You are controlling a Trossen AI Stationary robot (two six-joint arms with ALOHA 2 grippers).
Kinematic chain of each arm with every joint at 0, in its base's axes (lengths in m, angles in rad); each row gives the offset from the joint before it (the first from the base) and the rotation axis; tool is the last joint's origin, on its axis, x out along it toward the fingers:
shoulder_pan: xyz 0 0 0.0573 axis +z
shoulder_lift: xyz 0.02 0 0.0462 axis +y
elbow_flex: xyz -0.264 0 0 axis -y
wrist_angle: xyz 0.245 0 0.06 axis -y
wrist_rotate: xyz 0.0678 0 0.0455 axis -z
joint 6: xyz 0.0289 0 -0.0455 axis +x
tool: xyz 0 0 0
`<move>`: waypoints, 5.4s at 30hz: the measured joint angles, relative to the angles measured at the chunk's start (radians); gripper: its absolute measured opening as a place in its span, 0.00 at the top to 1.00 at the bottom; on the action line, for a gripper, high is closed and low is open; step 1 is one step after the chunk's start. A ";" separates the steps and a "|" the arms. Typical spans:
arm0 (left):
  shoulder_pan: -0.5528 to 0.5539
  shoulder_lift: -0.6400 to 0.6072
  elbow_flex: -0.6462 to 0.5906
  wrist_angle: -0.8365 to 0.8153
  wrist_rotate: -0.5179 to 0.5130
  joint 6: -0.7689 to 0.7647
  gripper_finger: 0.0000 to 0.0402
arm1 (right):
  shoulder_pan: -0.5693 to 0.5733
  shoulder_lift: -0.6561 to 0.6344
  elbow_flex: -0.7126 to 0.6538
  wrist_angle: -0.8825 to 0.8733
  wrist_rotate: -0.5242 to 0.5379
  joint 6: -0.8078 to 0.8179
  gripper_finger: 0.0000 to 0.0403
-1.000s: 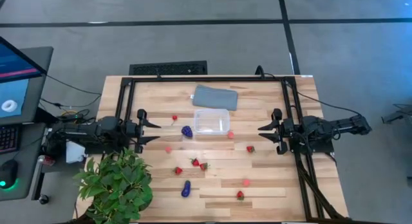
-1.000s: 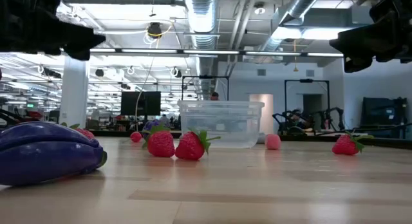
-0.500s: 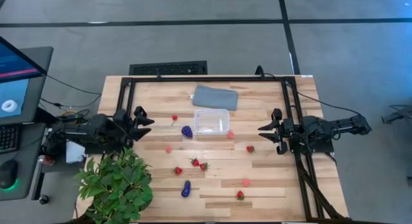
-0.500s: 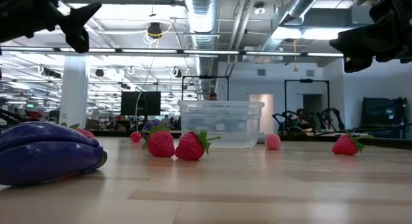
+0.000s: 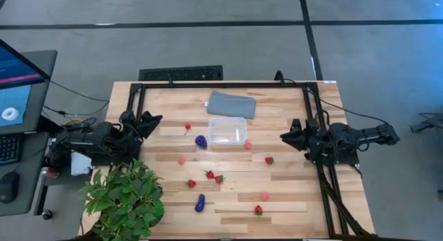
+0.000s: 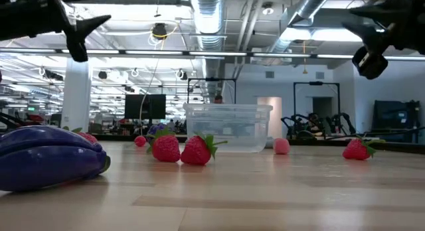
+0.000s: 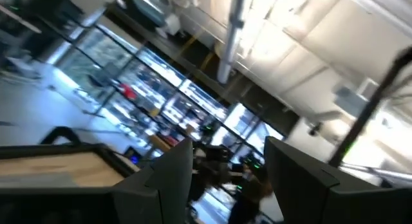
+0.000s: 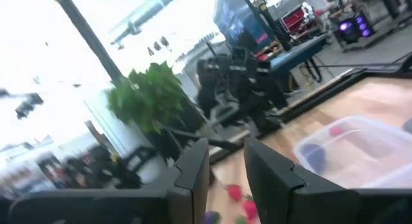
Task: Pick and placing Produce into tupperware
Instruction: Put the red strawberry into the transparent bin
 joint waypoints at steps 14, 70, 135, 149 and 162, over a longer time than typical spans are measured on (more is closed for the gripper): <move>0.000 0.000 0.000 -0.243 -0.032 -0.097 0.54 | -0.002 0.000 0.000 0.010 0.060 0.167 0.70; 0.000 0.009 0.045 -0.186 -0.073 0.165 0.54 | 0.092 0.867 0.825 -0.516 0.104 -0.433 0.71; 0.000 0.009 0.047 -0.465 -0.061 0.097 0.54 | 0.328 1.089 0.447 -0.662 0.286 0.315 0.35; 0.000 0.009 0.047 -0.485 -0.061 0.081 0.54 | 0.327 1.201 0.447 -0.579 0.289 0.339 0.35; 0.000 0.009 0.048 -0.494 -0.065 0.077 0.54 | 0.321 1.263 0.447 -0.559 0.300 0.382 0.35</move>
